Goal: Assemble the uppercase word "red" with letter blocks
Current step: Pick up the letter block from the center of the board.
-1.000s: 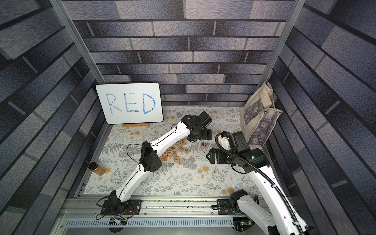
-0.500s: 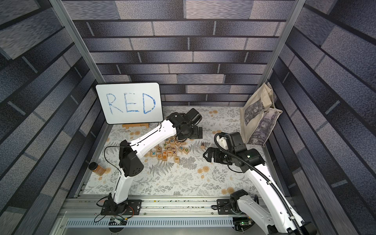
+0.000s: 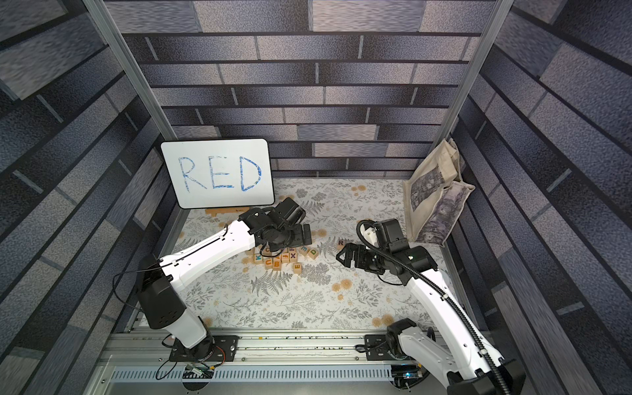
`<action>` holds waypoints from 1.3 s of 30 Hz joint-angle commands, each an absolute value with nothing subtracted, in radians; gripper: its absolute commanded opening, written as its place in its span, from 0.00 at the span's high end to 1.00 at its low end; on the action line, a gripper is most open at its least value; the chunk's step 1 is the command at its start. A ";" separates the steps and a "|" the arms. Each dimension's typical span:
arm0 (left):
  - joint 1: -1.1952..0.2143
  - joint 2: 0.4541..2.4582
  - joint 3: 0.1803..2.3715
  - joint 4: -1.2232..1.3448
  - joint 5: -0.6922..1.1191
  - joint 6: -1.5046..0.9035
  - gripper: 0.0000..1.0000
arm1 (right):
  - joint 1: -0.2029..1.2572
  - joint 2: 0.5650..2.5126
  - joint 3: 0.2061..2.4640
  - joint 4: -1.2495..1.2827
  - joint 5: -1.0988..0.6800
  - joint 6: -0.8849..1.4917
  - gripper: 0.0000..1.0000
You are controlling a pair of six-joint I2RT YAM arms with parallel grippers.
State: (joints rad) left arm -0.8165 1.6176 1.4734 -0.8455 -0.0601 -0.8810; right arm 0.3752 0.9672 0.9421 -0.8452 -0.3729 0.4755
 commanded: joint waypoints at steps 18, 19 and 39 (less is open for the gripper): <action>-0.819 1.172 1.093 -0.889 -0.157 -1.012 0.00 | 0.578 1.193 0.995 -0.695 -0.280 0.533 0.00; -0.819 1.151 1.081 -0.896 -0.159 -1.019 0.00 | 0.588 1.204 0.999 -0.690 -0.274 0.536 0.00; -0.880 0.879 0.967 -1.083 -0.230 -1.136 0.00 | 0.762 1.452 1.163 -0.648 -0.098 0.600 0.00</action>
State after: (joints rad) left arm -0.8703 0.9085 0.9878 -1.0084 -0.1928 -1.1030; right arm 0.7368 1.4239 1.1278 -0.6575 -0.1455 0.5732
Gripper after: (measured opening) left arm 0.999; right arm 0.999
